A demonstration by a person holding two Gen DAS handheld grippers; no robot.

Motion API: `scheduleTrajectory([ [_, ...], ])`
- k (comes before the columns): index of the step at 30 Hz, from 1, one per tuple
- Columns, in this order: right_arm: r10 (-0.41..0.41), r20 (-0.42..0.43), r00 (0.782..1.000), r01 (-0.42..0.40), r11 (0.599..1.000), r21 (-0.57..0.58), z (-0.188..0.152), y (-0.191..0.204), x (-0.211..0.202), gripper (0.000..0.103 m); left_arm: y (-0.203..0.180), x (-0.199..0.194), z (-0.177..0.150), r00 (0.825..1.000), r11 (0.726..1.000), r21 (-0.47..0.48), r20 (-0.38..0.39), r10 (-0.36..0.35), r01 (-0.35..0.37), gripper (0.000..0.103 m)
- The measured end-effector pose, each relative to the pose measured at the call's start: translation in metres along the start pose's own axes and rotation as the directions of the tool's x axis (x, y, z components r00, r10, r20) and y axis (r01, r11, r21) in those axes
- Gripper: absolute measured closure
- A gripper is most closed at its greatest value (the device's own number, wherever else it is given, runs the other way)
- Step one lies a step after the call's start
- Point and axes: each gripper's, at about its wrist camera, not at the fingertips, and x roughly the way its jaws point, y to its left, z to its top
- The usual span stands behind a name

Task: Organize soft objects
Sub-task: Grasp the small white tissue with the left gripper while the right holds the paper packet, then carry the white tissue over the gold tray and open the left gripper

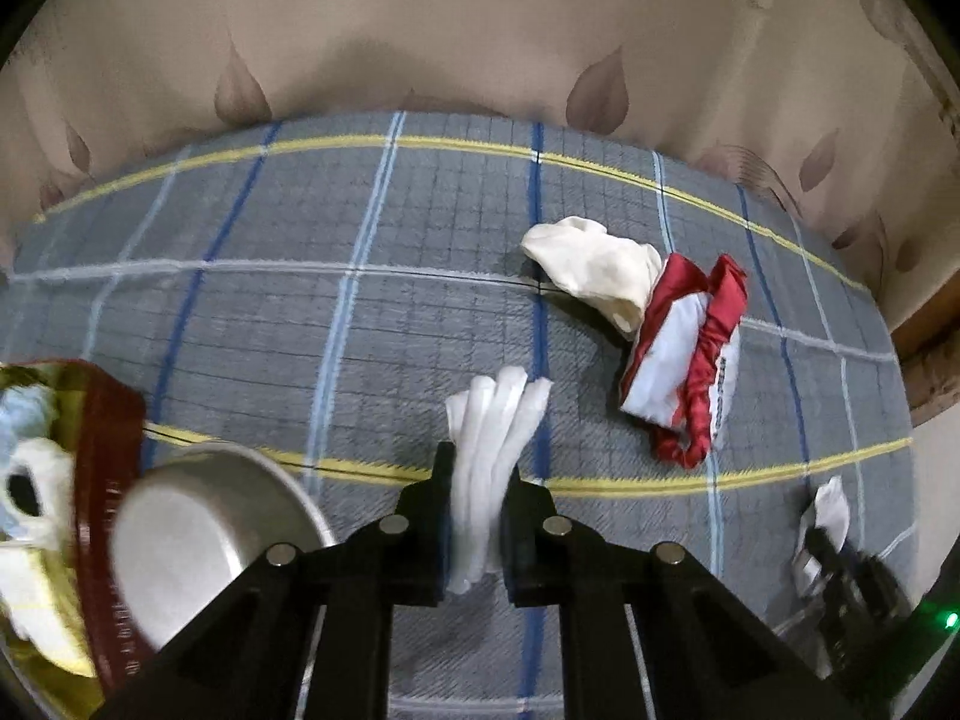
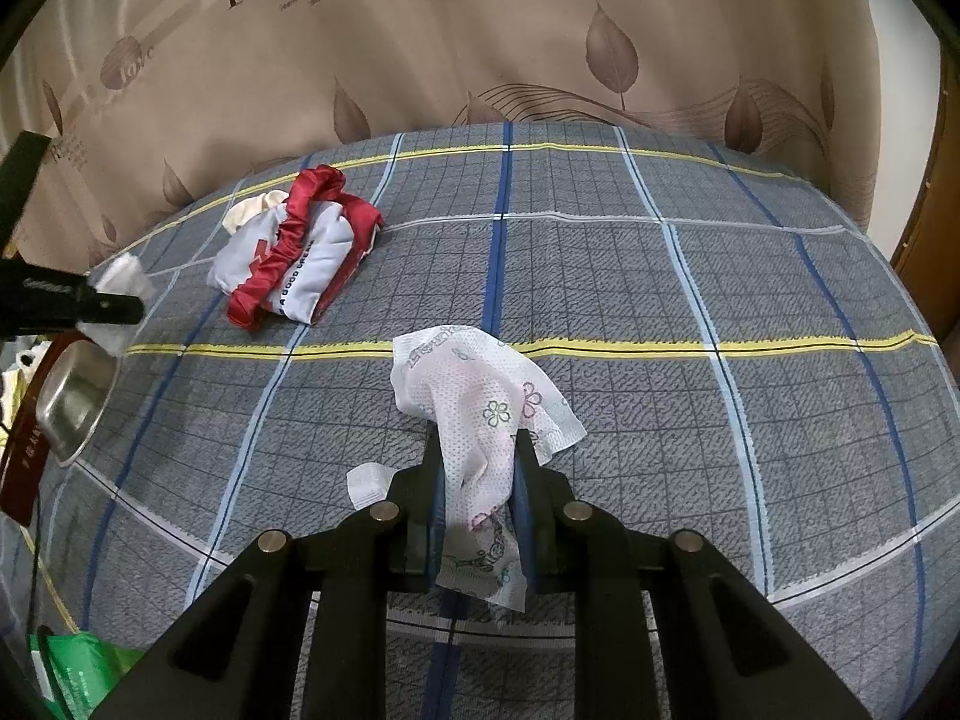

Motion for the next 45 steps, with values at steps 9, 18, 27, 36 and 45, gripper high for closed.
scheduleTrajectory([
  [9,-0.018,0.0,1.0,0.018,1.0,-0.012,-0.001,0.004,-0.001,0.084,0.007,-0.035,-0.02,0.998,0.997,0.071,0.048,0.039,-0.042,0.091],
  [18,-0.032,0.001,0.999,0.032,0.999,-0.018,-0.001,0.007,-0.002,0.084,0.029,-0.078,-0.035,0.993,0.992,0.101,0.098,0.061,-0.071,0.091],
  [27,-0.035,0.001,0.999,0.035,0.999,-0.019,-0.002,0.007,-0.002,0.084,0.086,-0.119,-0.046,0.982,0.988,0.06,0.136,0.134,-0.143,0.091],
  [36,-0.047,0.002,0.999,0.047,0.999,-0.026,-0.002,0.01,-0.003,0.084,0.169,-0.143,-0.051,0.963,0.973,-0.046,0.141,0.231,-0.226,0.091],
  [45,-0.052,0.001,0.999,0.052,0.998,-0.027,-0.002,0.011,-0.002,0.084,0.237,-0.137,-0.057,0.963,0.959,-0.139,0.076,0.258,-0.246,0.091],
])
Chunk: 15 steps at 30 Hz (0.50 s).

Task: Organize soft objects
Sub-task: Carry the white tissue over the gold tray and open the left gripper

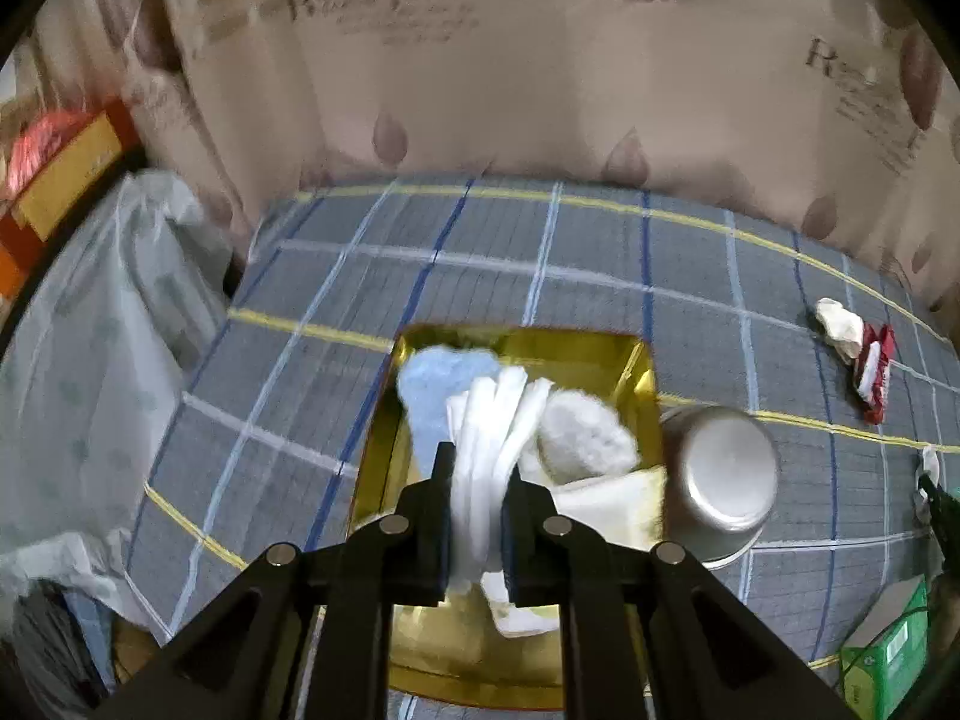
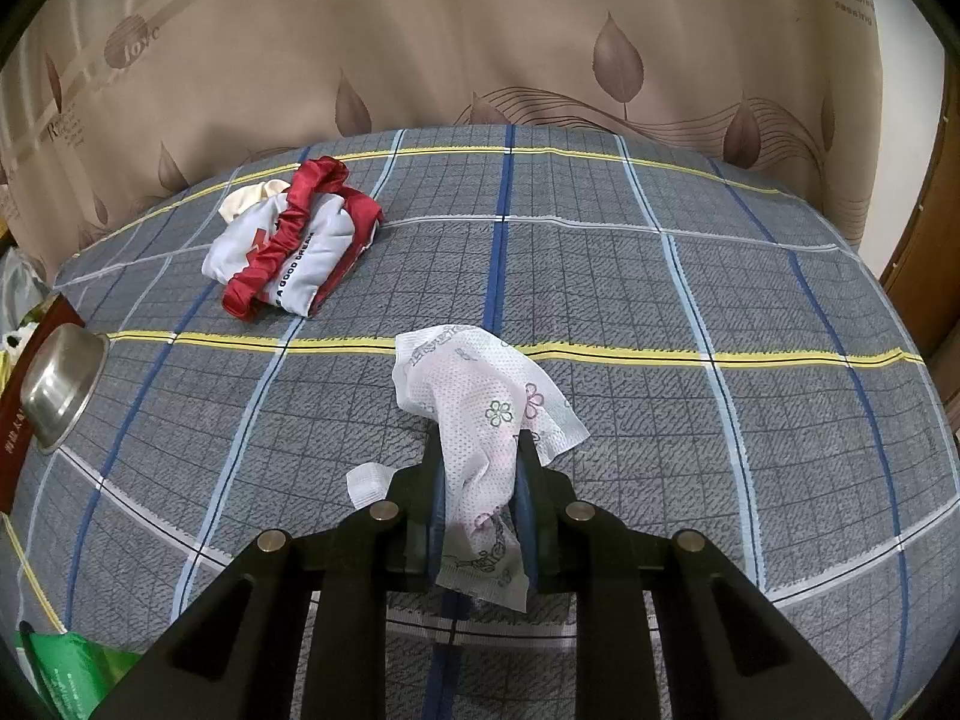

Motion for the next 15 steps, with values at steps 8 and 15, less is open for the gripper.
scheduleTrajectory([
  [8,0.0,0.0,1.0,0.0,1.0,0.0,0.0,-0.001,0.001,0.084,0.014,0.026,-0.01,0.997,0.998,-0.054,-0.069,-0.048,0.044,0.089],
  [15,0.0,0.0,1.0,0.0,1.0,-0.001,0.0,-0.001,0.001,0.084,0.023,0.041,-0.013,0.991,0.995,-0.095,-0.124,-0.045,0.034,0.073],
])
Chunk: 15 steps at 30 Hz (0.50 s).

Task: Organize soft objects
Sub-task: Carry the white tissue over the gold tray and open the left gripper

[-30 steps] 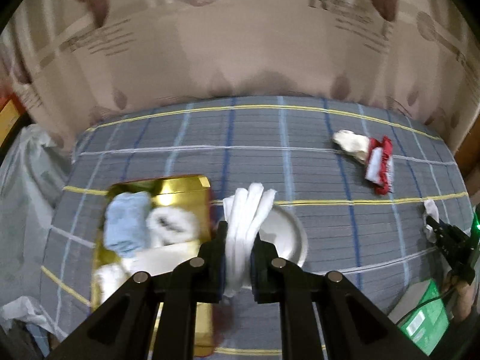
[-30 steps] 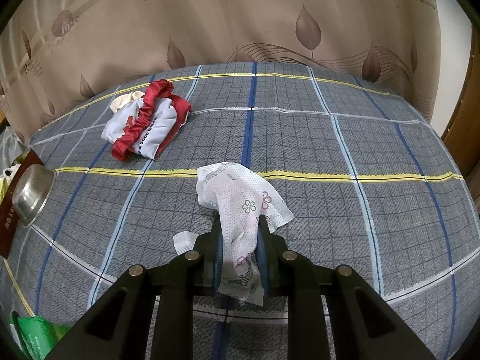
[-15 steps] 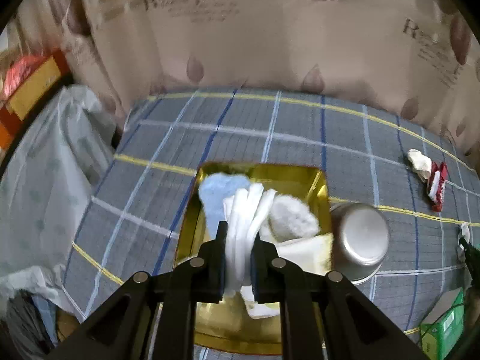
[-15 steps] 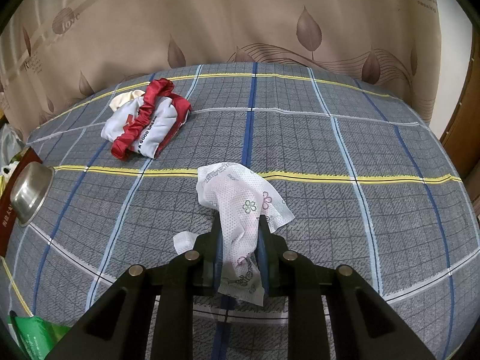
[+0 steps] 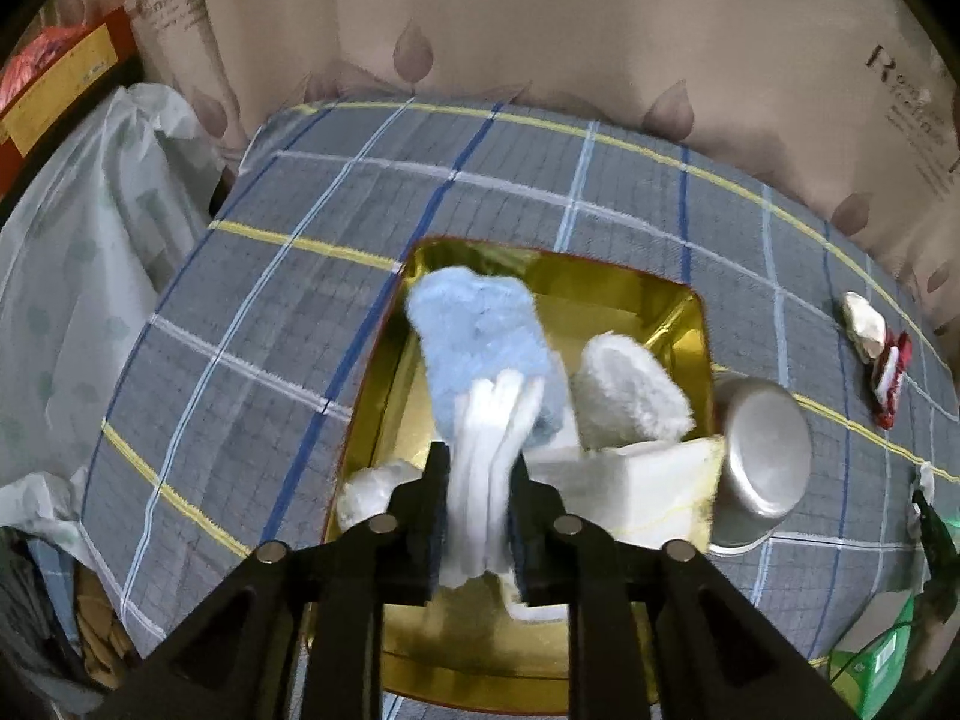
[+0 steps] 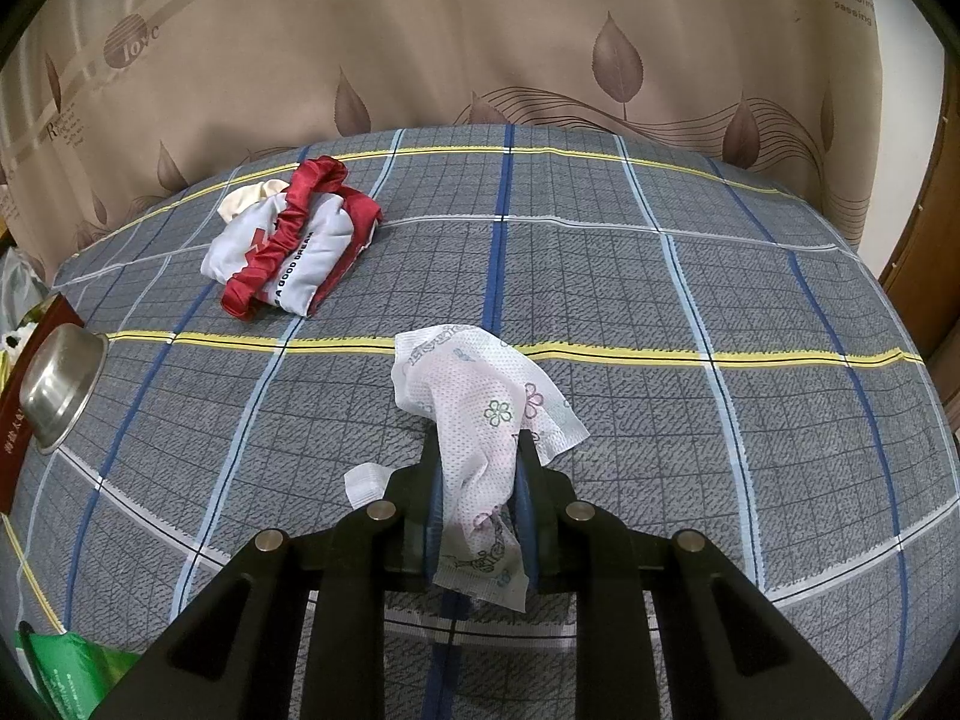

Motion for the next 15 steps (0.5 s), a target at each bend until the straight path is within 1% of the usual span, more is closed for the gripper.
scheduleTrajectory([
  [1,0.0,0.0,1.0,0.0,1.0,0.0,0.0,0.0,0.0,0.084,0.001,0.001,0.0,1.0,1.0,-0.004,-0.005,0.0,0.0,0.07],
  [3,-0.001,0.0,1.0,0.001,1.0,0.0,0.0,0.0,0.0,0.084,0.004,0.002,-0.001,1.0,1.0,-0.006,-0.002,0.003,-0.003,0.057],
  [4,-0.001,0.0,1.0,0.001,1.0,0.0,0.0,0.0,0.0,0.084,0.004,0.001,-0.001,1.0,1.0,-0.006,0.001,0.003,-0.003,0.055],
  [9,-0.004,0.0,1.0,0.004,1.0,-0.004,0.0,-0.001,0.0,0.083,0.008,-0.008,-0.002,1.0,1.0,-0.01,0.021,-0.006,0.007,0.054],
  [15,-0.011,-0.001,1.0,0.011,1.0,-0.008,-0.001,-0.001,0.0,0.084,0.009,-0.025,-0.011,0.997,0.999,0.012,0.075,0.03,-0.031,0.054],
])
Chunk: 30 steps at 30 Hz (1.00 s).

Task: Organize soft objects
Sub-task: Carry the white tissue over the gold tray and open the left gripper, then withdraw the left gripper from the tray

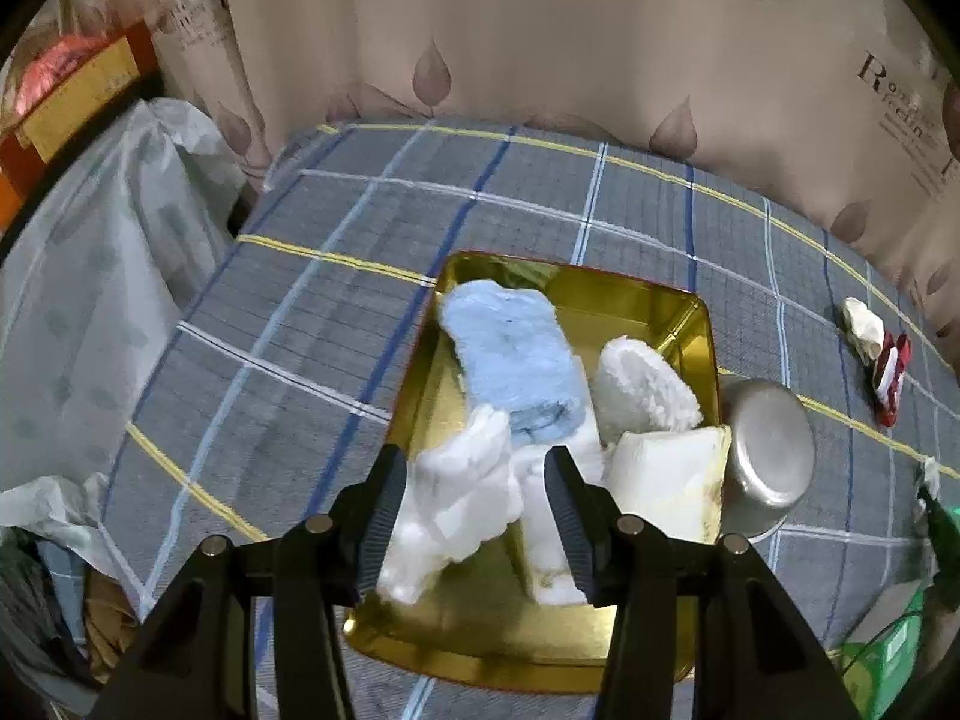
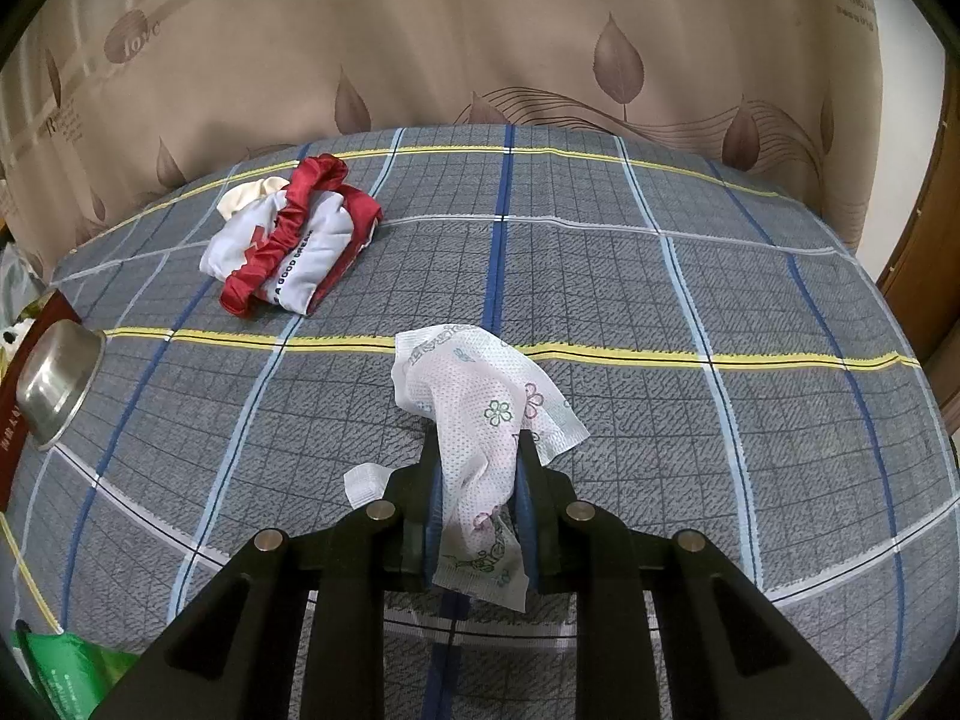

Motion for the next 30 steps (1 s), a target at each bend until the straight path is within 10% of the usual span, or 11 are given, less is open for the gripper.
scheduleTrajectory([
  [15,-0.029,-0.068,0.997,0.028,0.999,-0.022,0.009,0.004,0.004,0.084,0.019,-0.041,-0.048,0.975,0.99,0.011,0.173,0.14,-0.144,0.054],
  [30,-0.087,-0.096,0.992,0.079,0.993,-0.092,0.042,0.042,-0.03,0.088,0.053,-0.027,-0.072,0.976,0.988,-0.09,0.162,0.142,-0.129,0.054],
])
